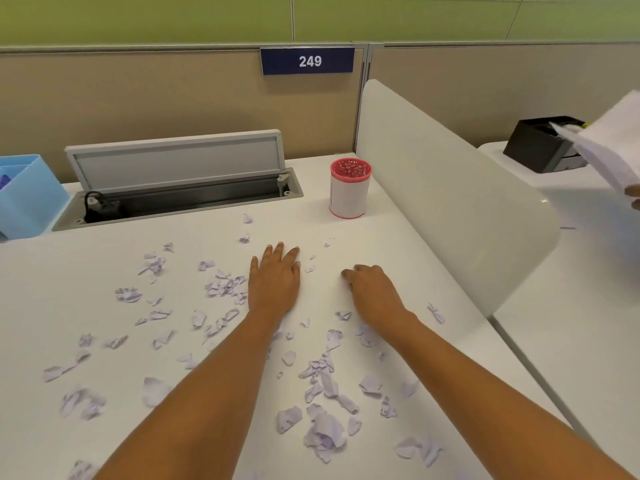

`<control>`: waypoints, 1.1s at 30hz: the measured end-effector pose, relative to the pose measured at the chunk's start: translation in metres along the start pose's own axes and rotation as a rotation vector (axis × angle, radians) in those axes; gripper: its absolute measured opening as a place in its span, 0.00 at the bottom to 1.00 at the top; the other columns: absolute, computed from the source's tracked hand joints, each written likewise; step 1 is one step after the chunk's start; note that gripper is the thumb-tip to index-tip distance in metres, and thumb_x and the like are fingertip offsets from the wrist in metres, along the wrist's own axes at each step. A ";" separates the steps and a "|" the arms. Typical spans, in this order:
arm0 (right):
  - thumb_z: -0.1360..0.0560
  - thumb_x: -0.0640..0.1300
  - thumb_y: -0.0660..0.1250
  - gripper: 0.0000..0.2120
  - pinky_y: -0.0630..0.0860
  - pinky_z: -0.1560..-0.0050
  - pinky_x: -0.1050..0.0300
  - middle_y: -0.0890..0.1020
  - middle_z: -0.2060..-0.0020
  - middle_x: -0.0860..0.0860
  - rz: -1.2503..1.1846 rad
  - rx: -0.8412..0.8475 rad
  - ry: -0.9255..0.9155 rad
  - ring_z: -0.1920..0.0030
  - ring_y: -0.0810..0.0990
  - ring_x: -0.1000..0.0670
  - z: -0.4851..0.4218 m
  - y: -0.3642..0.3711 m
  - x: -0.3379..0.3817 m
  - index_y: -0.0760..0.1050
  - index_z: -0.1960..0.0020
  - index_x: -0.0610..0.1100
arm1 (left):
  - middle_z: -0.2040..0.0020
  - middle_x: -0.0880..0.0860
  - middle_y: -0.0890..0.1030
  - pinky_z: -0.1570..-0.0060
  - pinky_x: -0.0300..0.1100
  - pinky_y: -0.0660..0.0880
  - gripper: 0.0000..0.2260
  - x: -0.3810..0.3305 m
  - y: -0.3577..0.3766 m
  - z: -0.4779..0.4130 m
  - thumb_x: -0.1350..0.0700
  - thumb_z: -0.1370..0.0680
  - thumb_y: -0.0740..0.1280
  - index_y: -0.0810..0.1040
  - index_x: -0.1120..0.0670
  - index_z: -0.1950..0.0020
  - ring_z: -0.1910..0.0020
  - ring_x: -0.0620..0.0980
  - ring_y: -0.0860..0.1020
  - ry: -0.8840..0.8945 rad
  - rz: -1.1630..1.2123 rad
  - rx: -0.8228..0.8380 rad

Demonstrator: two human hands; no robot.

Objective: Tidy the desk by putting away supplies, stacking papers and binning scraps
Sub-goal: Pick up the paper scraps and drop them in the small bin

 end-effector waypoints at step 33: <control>0.24 0.39 0.65 0.11 0.76 0.42 0.56 0.79 0.42 0.45 -0.797 -0.356 0.387 0.43 0.78 0.46 -0.166 -0.134 -0.069 0.79 0.42 0.40 | 0.24 0.51 0.57 0.26 0.50 0.47 0.20 0.002 0.000 -0.003 0.52 0.17 0.47 0.59 0.49 0.25 0.24 0.50 0.52 -0.021 0.008 -0.056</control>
Point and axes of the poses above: each hand's wrist, its own z-axis away from the middle knuckle, its own y-axis out of the palm, x = y × z, the point moved 9 cm from there along -z, towards the middle knuckle
